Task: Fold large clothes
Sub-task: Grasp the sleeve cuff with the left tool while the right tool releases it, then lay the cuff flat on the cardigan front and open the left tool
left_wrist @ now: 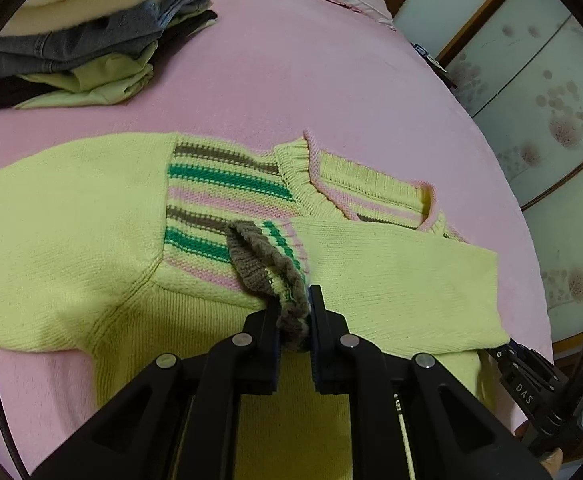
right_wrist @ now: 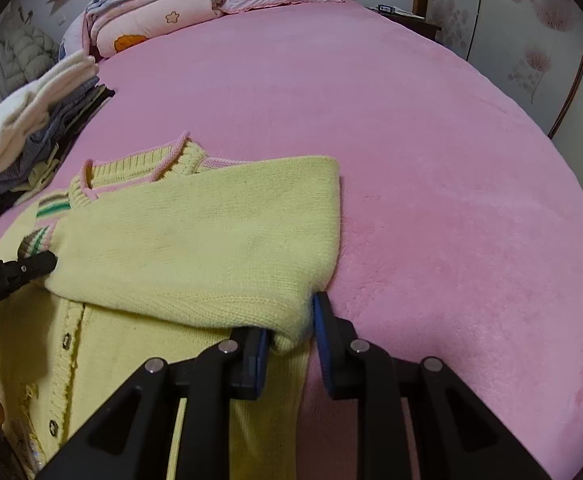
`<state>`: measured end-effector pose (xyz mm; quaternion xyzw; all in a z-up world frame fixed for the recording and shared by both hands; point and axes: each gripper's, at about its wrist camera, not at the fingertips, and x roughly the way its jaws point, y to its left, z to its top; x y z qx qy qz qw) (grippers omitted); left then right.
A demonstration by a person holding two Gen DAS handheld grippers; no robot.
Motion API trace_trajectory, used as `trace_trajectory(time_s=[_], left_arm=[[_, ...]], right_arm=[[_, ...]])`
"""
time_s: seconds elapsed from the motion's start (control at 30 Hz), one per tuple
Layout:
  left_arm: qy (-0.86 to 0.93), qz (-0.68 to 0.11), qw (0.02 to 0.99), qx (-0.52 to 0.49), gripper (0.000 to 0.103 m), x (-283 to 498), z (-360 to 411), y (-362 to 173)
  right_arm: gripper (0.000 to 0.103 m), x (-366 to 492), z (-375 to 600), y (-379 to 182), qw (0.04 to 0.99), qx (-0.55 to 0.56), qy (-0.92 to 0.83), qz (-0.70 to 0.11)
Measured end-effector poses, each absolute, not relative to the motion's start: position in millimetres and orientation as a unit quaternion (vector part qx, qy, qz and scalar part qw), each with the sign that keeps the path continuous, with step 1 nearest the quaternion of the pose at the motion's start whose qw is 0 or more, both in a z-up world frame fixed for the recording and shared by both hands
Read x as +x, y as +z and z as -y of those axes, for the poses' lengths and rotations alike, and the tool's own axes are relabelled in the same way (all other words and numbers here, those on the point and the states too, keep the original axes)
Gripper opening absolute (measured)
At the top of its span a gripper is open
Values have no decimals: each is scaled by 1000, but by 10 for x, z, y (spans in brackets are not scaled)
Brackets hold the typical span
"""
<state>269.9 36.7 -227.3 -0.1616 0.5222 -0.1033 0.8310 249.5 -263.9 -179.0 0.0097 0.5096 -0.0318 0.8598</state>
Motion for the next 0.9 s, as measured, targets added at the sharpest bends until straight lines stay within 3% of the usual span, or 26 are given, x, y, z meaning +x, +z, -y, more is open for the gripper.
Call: trace_trajectory(time_s=[0.13, 0.23, 0.33, 0.4, 0.47, 0.5, 0.9], left_arm=[[-109, -503, 843, -158, 10, 2724, -356, -2139], [-97, -519, 837, -143, 20, 2794, -375, -2214], [-96, -527, 830, -158, 23, 2809, -443, -2237], [-78, -523, 835, -149, 38, 2750, -472, -2128], [-35, -515, 849, -115, 88, 2667, -475, -1943], [-25, -505, 856, -107, 92, 2629, -486, -1859], [-20, -442, 897, -13, 92, 1739, -565, -699]], right_arm=[[21, 2443, 2574, -1746, 859, -9, -35, -511], [23, 2433, 2569, -1765, 853, -7, -36, -521], [24, 2361, 2610, -1768, 845, 15, -36, -533], [24, 2281, 2627, -1717, 842, 27, -35, -537], [24, 2190, 2625, -1641, 842, 31, -33, -538], [24, 2136, 2621, -1590, 843, 32, -30, -536], [30, 1519, 2309, -710, 878, 24, -1, -478]])
